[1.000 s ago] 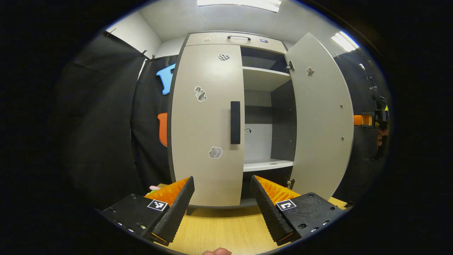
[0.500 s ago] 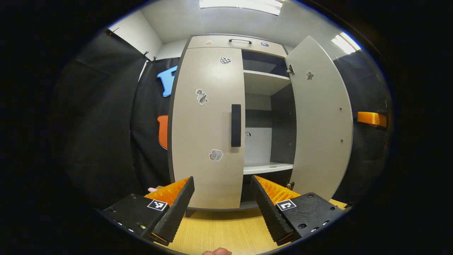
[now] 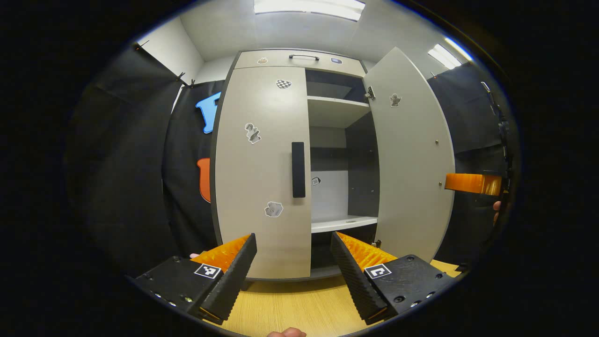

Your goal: Open the right door of the double-door shoe cabinet with the right hand, and open the left door with the left hand.

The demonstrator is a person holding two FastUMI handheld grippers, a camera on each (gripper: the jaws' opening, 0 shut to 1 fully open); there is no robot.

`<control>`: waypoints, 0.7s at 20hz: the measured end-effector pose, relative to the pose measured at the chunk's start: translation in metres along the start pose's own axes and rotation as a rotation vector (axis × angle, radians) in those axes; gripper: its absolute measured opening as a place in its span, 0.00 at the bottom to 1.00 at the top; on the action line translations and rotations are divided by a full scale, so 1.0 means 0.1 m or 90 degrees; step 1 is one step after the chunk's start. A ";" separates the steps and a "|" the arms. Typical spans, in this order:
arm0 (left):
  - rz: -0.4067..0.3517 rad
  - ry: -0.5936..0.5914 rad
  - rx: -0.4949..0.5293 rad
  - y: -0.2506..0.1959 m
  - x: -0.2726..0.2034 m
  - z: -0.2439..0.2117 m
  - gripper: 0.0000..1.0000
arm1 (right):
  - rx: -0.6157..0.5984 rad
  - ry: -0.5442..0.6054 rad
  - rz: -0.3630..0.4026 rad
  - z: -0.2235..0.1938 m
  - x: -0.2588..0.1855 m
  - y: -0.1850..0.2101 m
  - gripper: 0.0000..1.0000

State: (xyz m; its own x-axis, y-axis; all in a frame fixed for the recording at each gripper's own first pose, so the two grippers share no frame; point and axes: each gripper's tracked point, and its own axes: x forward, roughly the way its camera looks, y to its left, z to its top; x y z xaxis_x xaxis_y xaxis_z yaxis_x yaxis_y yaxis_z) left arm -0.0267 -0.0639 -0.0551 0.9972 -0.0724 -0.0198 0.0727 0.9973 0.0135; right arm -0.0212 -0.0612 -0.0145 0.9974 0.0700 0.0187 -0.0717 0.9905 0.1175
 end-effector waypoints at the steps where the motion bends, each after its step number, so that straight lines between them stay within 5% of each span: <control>1: 0.002 0.000 0.002 0.01 -0.01 -0.01 0.95 | -0.001 0.000 0.008 -0.01 0.03 0.03 0.66; 6: -0.016 -0.001 -0.012 -0.03 0.16 0.11 0.95 | -0.037 0.009 0.000 -0.11 0.12 0.06 0.87; 14: -0.051 -0.014 -0.036 -0.11 1.22 0.61 0.95 | 0.018 0.031 0.038 -0.26 0.07 0.19 0.89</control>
State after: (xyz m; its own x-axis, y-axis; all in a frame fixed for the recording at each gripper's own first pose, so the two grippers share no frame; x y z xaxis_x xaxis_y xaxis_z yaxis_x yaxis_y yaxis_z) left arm 0.0954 -0.0849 0.0035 0.9883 -0.1522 0.0041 0.1522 0.9874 -0.0439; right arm -0.0152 -0.0392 -0.0382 0.9906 0.1349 -0.0223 -0.1303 0.9808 0.1450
